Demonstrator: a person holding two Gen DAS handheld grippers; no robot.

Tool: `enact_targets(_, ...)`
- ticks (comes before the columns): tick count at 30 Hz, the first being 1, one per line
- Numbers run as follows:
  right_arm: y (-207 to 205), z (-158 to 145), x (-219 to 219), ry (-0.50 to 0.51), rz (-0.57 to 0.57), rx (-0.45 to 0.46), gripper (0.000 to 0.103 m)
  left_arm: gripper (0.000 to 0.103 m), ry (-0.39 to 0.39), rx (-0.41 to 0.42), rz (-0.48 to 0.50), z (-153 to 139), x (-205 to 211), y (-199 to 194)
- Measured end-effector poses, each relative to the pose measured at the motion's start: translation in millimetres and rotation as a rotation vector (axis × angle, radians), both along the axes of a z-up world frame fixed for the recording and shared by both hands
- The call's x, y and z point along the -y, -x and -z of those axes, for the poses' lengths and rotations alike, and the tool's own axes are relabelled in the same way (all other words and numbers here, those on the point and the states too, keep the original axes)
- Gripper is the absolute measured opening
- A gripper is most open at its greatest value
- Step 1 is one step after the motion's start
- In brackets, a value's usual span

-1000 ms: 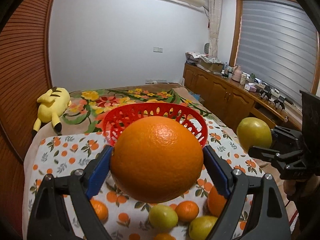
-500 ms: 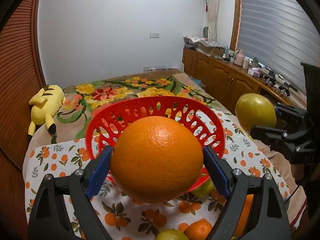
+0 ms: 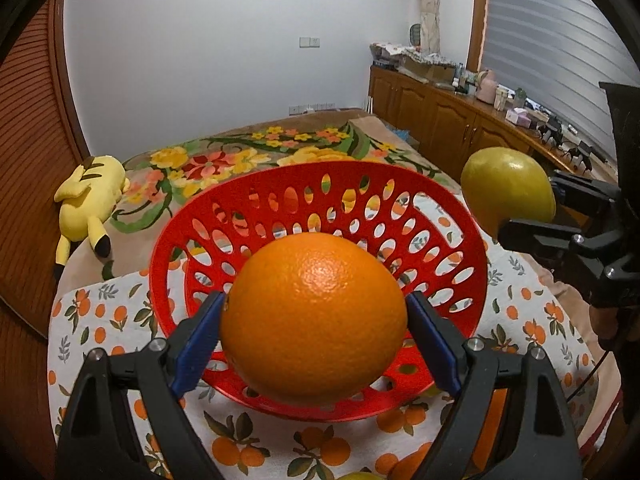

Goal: Organize fruits
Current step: 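Lower the orange into the red basket and open the left tool while the right tool carries the pomelo, then lower the pomelo into the red basket and open the right tool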

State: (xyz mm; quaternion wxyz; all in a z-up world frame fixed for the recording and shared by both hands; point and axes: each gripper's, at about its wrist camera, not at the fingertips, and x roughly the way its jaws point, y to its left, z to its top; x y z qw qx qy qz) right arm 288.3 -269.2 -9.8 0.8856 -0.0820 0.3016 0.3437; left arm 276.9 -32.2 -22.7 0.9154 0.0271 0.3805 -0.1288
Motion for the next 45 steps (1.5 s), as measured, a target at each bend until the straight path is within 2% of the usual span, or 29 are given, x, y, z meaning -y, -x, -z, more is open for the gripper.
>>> enact_targets(8,-4,1,-5,0.008,-0.013,-0.002,0.064,0.089,0.006,-0.075,0.004,16,1,-8)
enact_targets(17,-9,5,-12,0.024,-0.026,-0.014,0.064,0.090,0.010,-0.085,-0.008,20,-4,-11)
enact_targets(20,-8,5,-14,0.027,-0.029,-0.016,0.064,0.091,0.052,-0.042,-0.022,9,-14,-11)
enact_targets(25,-8,7,-19,0.030,-0.044,-0.019,0.064,0.092,0.058,-0.005,-0.039,-4,-21,-9)
enact_targets(42,-15,28,-51,0.098,-0.088,-0.087,0.064,0.092,0.093,0.043,-0.046,-18,-36,19)
enact_targets(45,-11,23,-51,0.077,-0.088,-0.073,0.065,0.092,0.094,0.048,-0.046,-19,-38,26)
